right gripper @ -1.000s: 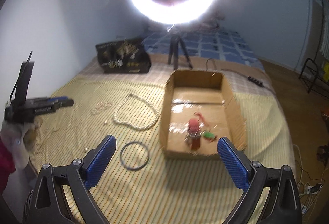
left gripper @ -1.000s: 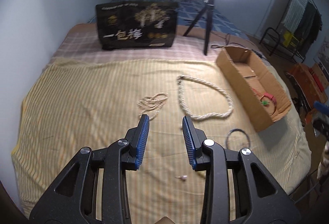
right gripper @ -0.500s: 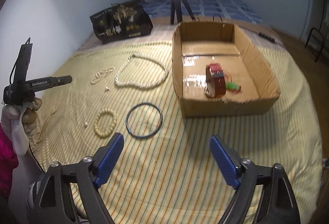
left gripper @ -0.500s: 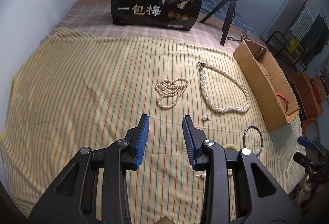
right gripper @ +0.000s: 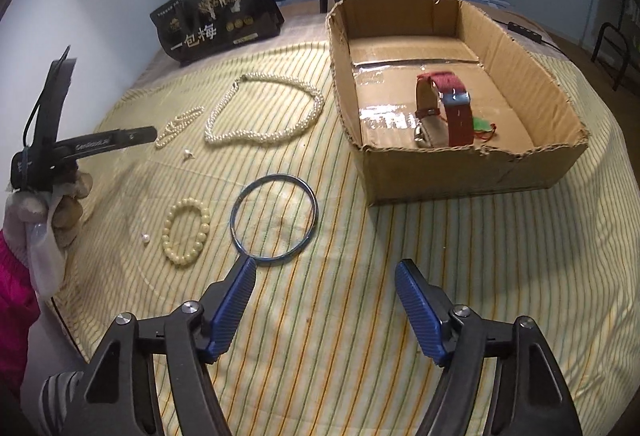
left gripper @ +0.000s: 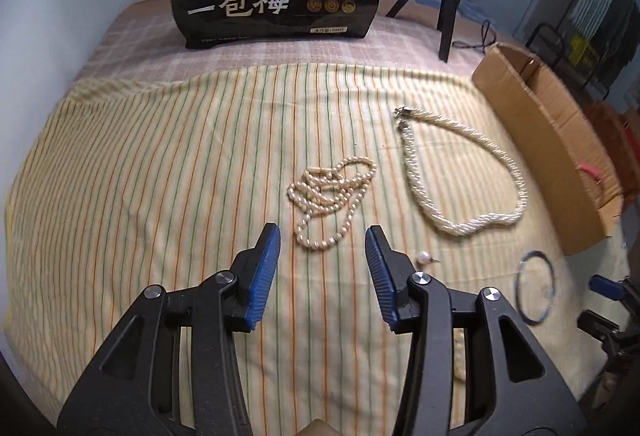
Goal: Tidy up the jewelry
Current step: 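Move the left tool to the loose pearl strand while the right tool approaches the black bangle, then close the left tool on the pearl strand while the right tool grips the black bangle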
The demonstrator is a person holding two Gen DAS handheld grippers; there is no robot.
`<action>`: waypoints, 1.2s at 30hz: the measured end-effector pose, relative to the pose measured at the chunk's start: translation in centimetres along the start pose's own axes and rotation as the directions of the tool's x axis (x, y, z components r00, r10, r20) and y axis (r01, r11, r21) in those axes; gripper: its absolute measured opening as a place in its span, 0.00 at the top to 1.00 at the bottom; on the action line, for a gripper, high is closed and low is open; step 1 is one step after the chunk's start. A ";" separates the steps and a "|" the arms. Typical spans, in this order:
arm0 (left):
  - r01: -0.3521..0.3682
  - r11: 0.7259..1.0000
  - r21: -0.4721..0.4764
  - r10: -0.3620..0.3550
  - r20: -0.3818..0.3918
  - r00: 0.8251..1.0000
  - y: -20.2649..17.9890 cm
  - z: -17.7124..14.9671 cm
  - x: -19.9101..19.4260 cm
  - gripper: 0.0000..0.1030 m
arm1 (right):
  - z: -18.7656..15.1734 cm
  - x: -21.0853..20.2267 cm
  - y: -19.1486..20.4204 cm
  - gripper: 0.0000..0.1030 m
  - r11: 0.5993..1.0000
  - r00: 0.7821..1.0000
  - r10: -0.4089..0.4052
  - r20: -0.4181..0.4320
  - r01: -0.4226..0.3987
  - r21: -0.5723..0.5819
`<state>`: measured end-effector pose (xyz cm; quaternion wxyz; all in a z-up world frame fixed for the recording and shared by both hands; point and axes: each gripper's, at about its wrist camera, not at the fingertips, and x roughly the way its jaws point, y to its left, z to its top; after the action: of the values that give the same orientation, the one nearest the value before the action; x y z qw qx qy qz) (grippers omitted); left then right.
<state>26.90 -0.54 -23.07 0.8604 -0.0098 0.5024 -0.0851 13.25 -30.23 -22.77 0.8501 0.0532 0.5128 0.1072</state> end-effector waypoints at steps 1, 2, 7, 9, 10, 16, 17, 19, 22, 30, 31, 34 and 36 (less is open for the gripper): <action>-0.006 1.000 0.012 0.006 -0.003 1.000 -0.2 0.2 0.4 0.56 | 0.0 0.3 0.1 0.27 1.000 1.000 -0.002 -0.004 0.002 0.000; -0.012 1.000 0.024 0.012 -0.008 1.000 -0.4 0.4 0.8 0.49 | 0.0 0.5 0.1 0.27 1.000 1.000 -0.002 -0.007 0.002 0.001; -0.014 0.997 0.070 0.015 -0.006 1.000 -1.3 1.0 1.9 0.37 | 0.3 1.6 0.2 0.27 1.000 1.000 0.000 -0.024 0.001 0.011; -0.038 0.996 0.085 0.039 -0.010 0.999 -1.6 1.1 2.5 0.37 | 0.4 1.9 0.3 0.27 1.000 1.000 -0.002 -0.026 0.002 0.016; -0.049 0.995 0.088 0.050 -0.009 0.999 -1.6 1.2 2.9 0.37 | 0.6 2.0 0.3 0.27 1.000 1.000 -0.007 -0.026 0.008 0.021; -0.070 0.994 0.082 0.071 -0.002 0.998 -1.3 1.2 4.2 0.37 | 1.4 2.6 -0.1 0.33 0.996 0.999 -0.028 -0.021 0.030 0.089; -0.073 0.994 0.086 0.073 0.003 0.997 -1.3 1.3 4.3 0.37 | 1.5 2.7 -0.1 0.34 0.994 0.999 -0.038 -0.023 0.040 0.100; -0.077 0.993 0.090 0.076 0.010 0.997 -1.4 1.3 4.4 0.37 | 1.7 3.1 0.1 0.34 0.991 0.998 -0.061 -0.027 0.064 0.117; -0.071 0.995 0.074 0.070 0.026 0.997 -1.2 1.5 4.6 0.37 | 1.9 3.7 0.6 0.34 0.988 0.995 -0.095 -0.027 0.098 0.119; -0.077 0.994 0.073 0.073 0.065 0.995 -1.2 1.6 4.6 0.64 | 1.6 5.5 2.5 0.56 0.981 0.981 -0.193 -0.013 0.193 0.024; -0.077 0.994 0.073 0.072 0.068 0.995 -1.2 1.6 4.5 0.67 | 1.6 5.5 2.8 0.64 0.983 0.983 -0.185 -0.007 0.185 0.015; -0.076 0.995 0.068 0.071 0.071 0.995 -1.1 1.5 4.3 0.87 | 1.7 5.3 2.9 0.83 0.989 0.989 -0.145 0.001 0.145 0.012; -0.075 0.995 0.066 0.071 0.069 0.995 -0.9 1.5 4.0 0.93 | 1.8 5.2 2.8 0.91 0.993 0.993 -0.115 0.001 0.115 0.021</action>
<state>29.98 -2.21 -25.74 0.8791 0.0353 0.4701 -0.0704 16.84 -26.28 -25.84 0.8547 0.0326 0.5154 0.0527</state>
